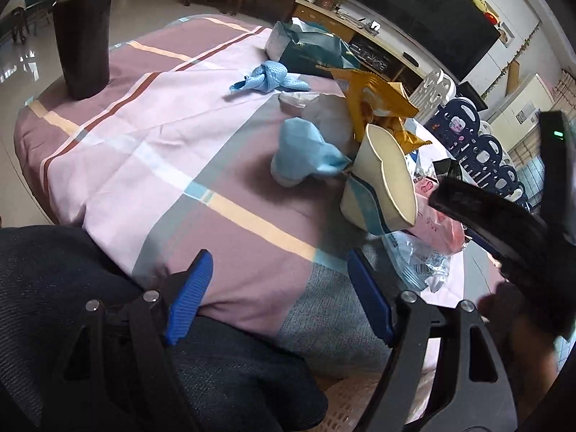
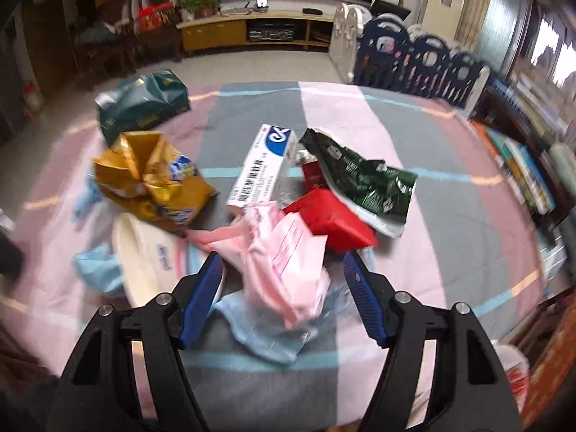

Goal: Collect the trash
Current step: 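Grasp the pink plastic bag with the right tool while the left tool approaches the white paper cup, then close the left tool on the white paper cup rim and lift it, then drop the pink bag from the right tool into the wastebasket while the left tool drops the paper cup in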

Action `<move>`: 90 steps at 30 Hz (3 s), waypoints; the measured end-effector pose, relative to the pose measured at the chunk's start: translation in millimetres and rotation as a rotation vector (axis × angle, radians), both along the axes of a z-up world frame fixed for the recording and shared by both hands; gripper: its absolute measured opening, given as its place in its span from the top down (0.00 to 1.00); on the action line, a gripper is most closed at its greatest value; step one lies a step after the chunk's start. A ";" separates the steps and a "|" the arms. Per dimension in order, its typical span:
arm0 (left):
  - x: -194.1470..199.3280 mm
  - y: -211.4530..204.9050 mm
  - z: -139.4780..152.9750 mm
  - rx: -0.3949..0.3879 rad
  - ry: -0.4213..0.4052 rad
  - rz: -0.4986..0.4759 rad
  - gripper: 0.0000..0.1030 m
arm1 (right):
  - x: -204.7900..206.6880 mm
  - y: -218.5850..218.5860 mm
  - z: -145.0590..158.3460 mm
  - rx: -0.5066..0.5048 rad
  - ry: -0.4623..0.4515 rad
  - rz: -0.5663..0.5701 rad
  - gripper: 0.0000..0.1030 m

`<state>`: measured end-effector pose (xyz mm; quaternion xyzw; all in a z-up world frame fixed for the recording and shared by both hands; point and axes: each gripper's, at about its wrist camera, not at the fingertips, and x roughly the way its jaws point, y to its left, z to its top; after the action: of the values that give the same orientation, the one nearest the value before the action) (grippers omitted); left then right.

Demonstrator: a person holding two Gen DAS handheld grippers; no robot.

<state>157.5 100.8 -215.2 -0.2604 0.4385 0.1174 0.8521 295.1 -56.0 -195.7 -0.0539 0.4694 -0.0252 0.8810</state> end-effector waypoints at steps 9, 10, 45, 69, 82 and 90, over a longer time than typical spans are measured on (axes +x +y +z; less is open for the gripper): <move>4.0 2.2 -4.8 -0.016 0.016 0.008 0.25 | -25.8 -12.7 14.2 0.080 -0.059 0.047 0.80; 4.2 2.9 -5.5 -0.017 0.017 0.010 0.24 | -30.1 -13.1 19.8 0.095 -0.075 0.054 0.80; 90.1 -20.0 -1.8 -0.211 -0.112 -0.180 0.09 | -97.9 -131.2 21.9 0.193 -0.080 -0.145 0.80; 50.3 -17.6 23.0 -0.010 -0.103 -0.202 0.84 | -114.1 -121.8 42.8 0.146 -0.152 -0.095 0.80; -14.3 -65.5 102.1 0.235 -0.219 -0.308 0.84 | -161.9 -181.0 78.6 0.131 -0.183 -0.150 0.80; -28.4 -101.7 116.9 0.233 -0.254 -0.407 0.84 | -203.4 -223.2 89.2 0.042 -0.177 -0.163 0.80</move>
<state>129.1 -1.0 -98.3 -0.0796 0.3551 -0.0404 0.9306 91.7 -279.2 -106.5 0.0052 0.3930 -0.0916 0.9149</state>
